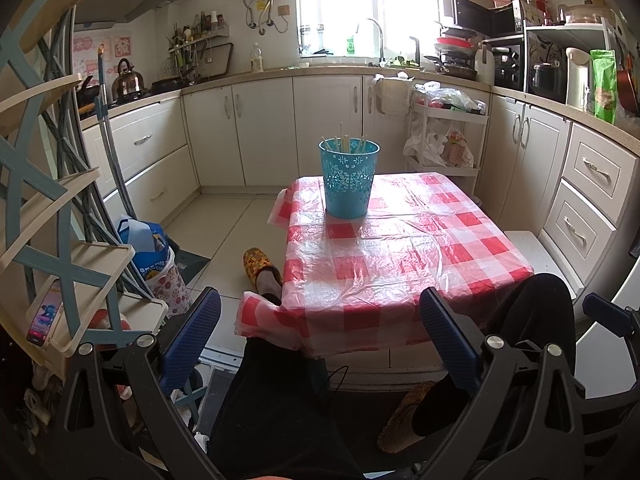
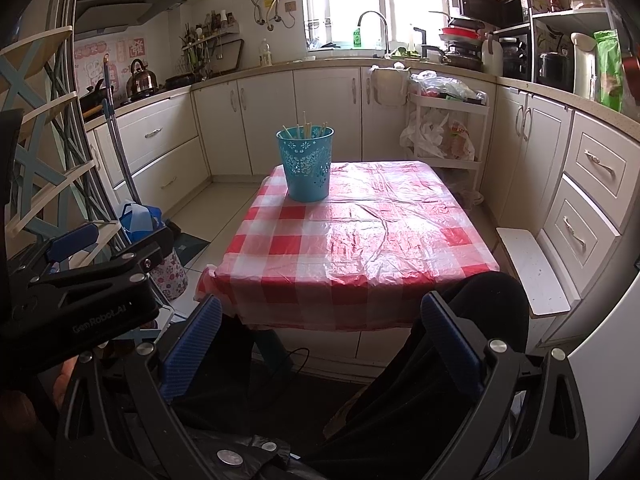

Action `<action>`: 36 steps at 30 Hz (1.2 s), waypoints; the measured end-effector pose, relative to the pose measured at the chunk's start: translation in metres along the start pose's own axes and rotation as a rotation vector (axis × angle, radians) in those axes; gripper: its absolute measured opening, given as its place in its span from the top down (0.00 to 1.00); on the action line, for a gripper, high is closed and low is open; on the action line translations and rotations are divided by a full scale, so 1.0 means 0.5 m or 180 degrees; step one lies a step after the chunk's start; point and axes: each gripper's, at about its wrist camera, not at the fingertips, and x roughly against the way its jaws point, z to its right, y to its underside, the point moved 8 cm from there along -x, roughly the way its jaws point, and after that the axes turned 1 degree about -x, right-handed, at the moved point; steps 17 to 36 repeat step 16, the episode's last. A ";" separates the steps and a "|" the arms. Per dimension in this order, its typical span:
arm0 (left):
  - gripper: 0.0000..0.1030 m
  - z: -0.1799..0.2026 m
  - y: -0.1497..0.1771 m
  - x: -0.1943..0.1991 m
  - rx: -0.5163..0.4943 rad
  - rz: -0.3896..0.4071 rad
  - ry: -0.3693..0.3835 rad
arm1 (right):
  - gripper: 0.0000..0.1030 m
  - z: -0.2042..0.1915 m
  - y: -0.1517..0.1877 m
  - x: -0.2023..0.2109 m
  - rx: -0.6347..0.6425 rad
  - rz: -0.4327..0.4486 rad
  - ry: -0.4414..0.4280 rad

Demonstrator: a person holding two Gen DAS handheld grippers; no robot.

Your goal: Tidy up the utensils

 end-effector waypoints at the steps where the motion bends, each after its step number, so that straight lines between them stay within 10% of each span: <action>1: 0.07 -0.002 0.000 0.003 0.0025 0.0035 0.0047 | 0.07 0.000 -0.001 0.000 0.0004 0.0003 0.0006; 36: 0.07 -0.004 -0.009 0.005 -0.0039 0.0093 -0.0005 | 0.07 -0.001 -0.004 0.001 0.0065 0.0005 0.0012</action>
